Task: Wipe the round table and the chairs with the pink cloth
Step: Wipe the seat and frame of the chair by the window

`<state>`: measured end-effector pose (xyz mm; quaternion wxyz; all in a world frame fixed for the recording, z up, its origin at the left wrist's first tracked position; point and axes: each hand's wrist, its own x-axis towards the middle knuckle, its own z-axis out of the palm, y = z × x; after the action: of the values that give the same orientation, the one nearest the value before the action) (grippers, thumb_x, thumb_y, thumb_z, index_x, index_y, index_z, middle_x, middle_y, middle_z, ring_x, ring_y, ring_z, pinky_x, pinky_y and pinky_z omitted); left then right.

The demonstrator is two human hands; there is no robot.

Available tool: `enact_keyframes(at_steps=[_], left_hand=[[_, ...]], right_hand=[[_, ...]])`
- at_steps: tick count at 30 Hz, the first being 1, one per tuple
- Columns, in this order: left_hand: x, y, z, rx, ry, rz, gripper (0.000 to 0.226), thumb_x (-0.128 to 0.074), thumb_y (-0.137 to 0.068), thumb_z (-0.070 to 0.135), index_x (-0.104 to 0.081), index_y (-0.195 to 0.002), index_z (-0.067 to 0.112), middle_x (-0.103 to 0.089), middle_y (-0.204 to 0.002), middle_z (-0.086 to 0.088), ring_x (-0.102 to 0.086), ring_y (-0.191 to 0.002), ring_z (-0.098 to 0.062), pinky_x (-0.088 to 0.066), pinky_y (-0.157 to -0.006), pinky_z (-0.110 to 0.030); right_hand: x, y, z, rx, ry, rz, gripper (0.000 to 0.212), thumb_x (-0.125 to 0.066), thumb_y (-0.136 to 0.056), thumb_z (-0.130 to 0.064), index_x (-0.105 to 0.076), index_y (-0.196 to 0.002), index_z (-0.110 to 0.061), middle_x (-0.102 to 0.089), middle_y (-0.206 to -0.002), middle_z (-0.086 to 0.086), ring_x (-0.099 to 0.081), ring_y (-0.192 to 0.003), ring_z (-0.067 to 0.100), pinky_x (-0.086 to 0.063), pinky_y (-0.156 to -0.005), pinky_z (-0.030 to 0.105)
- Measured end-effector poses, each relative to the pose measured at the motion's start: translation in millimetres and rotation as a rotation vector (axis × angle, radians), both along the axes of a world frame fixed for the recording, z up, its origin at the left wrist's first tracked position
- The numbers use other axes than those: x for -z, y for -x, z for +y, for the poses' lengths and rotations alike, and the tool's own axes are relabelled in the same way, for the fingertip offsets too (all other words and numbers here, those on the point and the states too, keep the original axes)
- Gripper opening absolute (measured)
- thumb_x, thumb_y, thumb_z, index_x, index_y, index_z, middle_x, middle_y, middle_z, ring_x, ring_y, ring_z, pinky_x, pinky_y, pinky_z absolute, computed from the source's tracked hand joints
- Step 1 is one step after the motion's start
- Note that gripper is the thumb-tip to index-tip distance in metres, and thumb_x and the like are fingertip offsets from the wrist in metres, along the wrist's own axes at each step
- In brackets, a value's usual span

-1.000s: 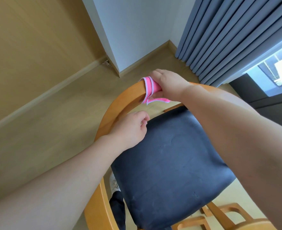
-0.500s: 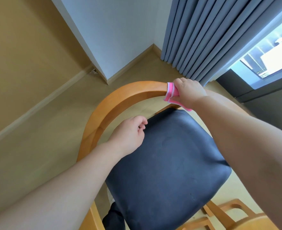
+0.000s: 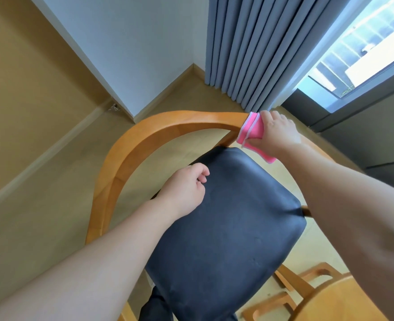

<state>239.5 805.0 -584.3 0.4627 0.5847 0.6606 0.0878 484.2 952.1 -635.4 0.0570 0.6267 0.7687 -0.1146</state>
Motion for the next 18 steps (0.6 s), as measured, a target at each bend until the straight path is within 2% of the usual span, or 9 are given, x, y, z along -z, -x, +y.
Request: enact_keyframes(at_steps=[5,18], left_hand=[[0.6,-12.9,1.0,0.036,0.016,0.015,0.035,-0.038,-0.087,0.007,-0.052,-0.110,0.030,-0.055,-0.102,0.016,-0.055,-0.081,-0.007,-0.051,-0.071,-0.027],[3.2,-59.9,-3.3,0.129,0.031,0.027,0.036,-0.038,-0.087,0.007,-0.053,-0.112,0.029,-0.056,-0.102,0.015,-0.054,-0.080,-0.004,-0.042,-0.064,-0.020]], right_hand=[[3.2,-21.0,-11.5,0.055,-0.053,-0.005,0.079,-0.055,-0.067,-0.077,-0.043,-0.119,-0.020,-0.051,-0.106,0.005,-0.050,-0.101,0.029,-0.038,-0.089,0.041],[10.1,-74.9,-59.8,0.184,-0.094,-0.040,0.091,-0.048,-0.067,-0.085,-0.037,-0.125,-0.017,-0.051,-0.111,0.007,-0.050,-0.102,0.029,-0.039,-0.088,0.041]])
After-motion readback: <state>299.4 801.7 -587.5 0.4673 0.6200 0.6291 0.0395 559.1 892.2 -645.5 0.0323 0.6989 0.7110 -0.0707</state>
